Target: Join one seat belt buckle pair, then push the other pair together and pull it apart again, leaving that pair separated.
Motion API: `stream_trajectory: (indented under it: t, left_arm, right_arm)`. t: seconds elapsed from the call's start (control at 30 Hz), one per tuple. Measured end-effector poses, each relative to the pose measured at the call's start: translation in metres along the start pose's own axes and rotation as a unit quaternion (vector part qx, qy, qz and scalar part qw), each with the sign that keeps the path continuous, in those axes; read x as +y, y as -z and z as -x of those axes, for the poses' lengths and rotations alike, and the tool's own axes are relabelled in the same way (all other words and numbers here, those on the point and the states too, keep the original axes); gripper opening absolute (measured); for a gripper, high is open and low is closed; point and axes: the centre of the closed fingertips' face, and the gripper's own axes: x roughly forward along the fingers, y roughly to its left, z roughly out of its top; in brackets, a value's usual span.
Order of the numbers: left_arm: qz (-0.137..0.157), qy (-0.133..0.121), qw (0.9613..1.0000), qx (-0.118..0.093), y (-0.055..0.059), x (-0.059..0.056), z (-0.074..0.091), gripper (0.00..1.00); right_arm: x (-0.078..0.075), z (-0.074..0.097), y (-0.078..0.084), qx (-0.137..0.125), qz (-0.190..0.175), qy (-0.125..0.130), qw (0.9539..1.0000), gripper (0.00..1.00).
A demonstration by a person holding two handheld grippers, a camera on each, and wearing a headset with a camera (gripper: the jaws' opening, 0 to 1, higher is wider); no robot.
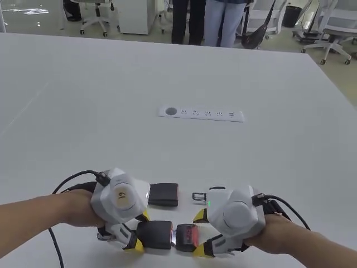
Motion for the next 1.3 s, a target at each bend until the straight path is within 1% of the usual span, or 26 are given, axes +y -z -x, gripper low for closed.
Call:
stream_trajectory:
  t: [0.13, 0.23, 0.3, 0.43, 0.53, 0.57, 0.63, 0.7, 0.77, 0.9, 0.97, 1.03, 1.1, 1.2, 1.3]
  left_arm:
    - [0.004, -0.003, 0.9999, -0.009, -0.006, 0.002, 0.005, 0.40]
    - [0.009, -0.006, 0.9998, -0.017, -0.008, 0.005, 0.008, 0.41]
    - [0.010, -0.008, 0.9997, -0.020, -0.011, 0.005, 0.011, 0.42]
    - [0.012, -0.011, 0.9996, -0.023, -0.011, 0.006, 0.015, 0.43]
    - [0.014, -0.013, 0.9995, -0.026, -0.010, 0.009, 0.019, 0.45]
    - [0.015, -0.014, 0.9994, -0.027, -0.008, 0.011, 0.019, 0.44]
    - [0.018, -0.022, 0.9991, -0.032, -0.011, 0.015, 0.023, 0.44]
    - [0.026, -0.025, 0.9985, -0.042, -0.013, 0.019, 0.026, 0.44]
    - [0.029, -0.030, 0.9981, -0.045, -0.010, 0.028, 0.027, 0.44]
    - [0.034, -0.038, 0.9975, -0.050, -0.016, 0.033, 0.033, 0.44]
    - [0.043, -0.042, 0.9966, -0.057, -0.016, 0.040, 0.034, 0.44]
    - [0.046, -0.046, 0.9962, -0.058, -0.019, 0.041, 0.035, 0.44]
    - [0.050, -0.049, 0.9957, -0.061, -0.018, 0.048, 0.036, 0.44]
    - [0.053, -0.052, 0.9951, -0.064, -0.021, 0.051, 0.037, 0.44]
    - [0.057, -0.054, 0.9947, -0.066, -0.020, 0.058, 0.038, 0.44]
  right_arm:
    - [-0.003, 0.007, -0.001, -0.005, -0.002, 0.005, 1.0000, 0.39]
    - [-0.004, 0.015, -0.005, -0.011, -0.002, 0.010, 0.9999, 0.39]
    - [-0.009, 0.017, -0.005, -0.017, -0.004, 0.015, 0.9997, 0.40]
    - [-0.017, 0.023, -0.006, -0.022, -0.006, 0.024, 0.9994, 0.40]
    - [-0.023, 0.028, -0.007, -0.023, -0.008, 0.030, 0.9992, 0.40]
    - [-0.025, 0.029, -0.007, -0.024, -0.008, 0.032, 0.9992, 0.40]
    - [-0.029, 0.032, -0.007, -0.023, -0.009, 0.037, 0.9990, 0.40]
    - [-0.032, 0.035, -0.007, -0.023, -0.012, 0.040, 0.9988, 0.40]
    - [-0.034, 0.037, -0.007, -0.023, -0.011, 0.043, 0.9988, 0.40]
    - [-0.043, 0.040, -0.005, -0.022, -0.015, 0.048, 0.9985, 0.40]
    - [-0.049, 0.043, -0.005, -0.026, -0.019, 0.053, 0.9981, 0.40]
    - [-0.053, 0.044, -0.003, -0.027, -0.022, 0.057, 0.9978, 0.40]
    - [-0.057, 0.046, -0.002, -0.026, -0.024, 0.061, 0.9975, 0.41]
    - [-0.063, 0.048, 0.002, -0.025, -0.027, 0.064, 0.9973, 0.41]
    - [-0.068, 0.048, 0.005, -0.024, -0.029, 0.065, 0.9972, 0.41]
